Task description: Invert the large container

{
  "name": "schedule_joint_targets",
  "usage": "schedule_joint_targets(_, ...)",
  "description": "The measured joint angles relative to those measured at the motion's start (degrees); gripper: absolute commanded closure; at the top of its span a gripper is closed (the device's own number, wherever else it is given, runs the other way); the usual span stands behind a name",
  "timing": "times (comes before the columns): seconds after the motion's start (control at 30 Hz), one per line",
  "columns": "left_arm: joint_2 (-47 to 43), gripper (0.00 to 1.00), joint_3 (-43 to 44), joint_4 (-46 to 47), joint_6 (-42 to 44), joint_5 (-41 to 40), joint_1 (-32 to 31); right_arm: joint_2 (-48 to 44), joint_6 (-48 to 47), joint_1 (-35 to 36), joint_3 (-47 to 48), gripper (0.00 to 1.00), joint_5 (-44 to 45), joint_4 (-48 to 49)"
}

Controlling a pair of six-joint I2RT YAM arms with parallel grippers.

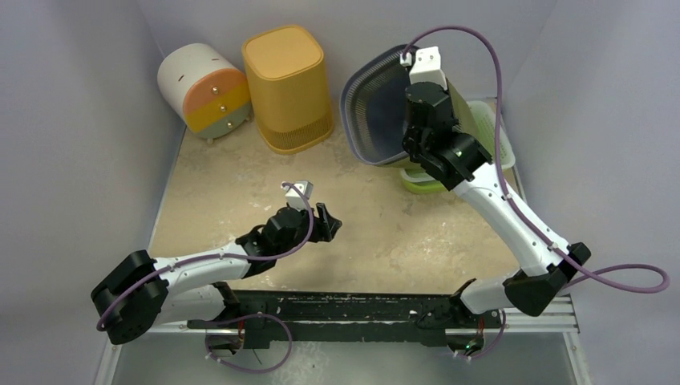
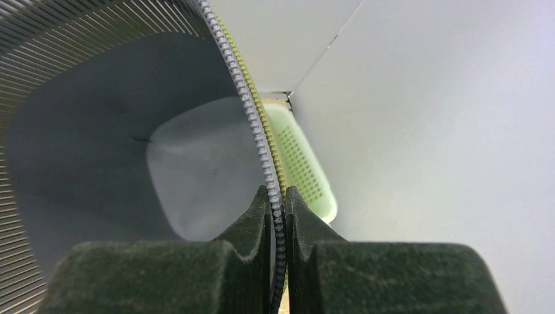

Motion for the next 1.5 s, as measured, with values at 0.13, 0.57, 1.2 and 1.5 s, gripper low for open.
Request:
schedule_joint_targets(0.13,-0.09,0.37,-0.63,0.66,-0.02,0.00,0.00,-0.74,-0.20,0.00,-0.04,1.00,0.20,1.68)
schedule_joint_targets(0.57,-2.21,0.37,-3.34,1.14,-0.33,-0.26,0.00,-4.31,-29.29,-0.17,-7.28,1.00,10.62,34.29)
schedule_joint_targets(1.2,-4.52,0.37,-2.99,-2.58,-0.81,-1.46,0.00,-8.20,-24.50,-0.20,1.33,1.00,11.52,32.24)
schedule_joint_targets(1.5,-7.76,0.37,6.69,-13.31,1.09,-4.79,0.00,-7.08,-12.02,-0.22,13.14,1.00,2.99,13.49)
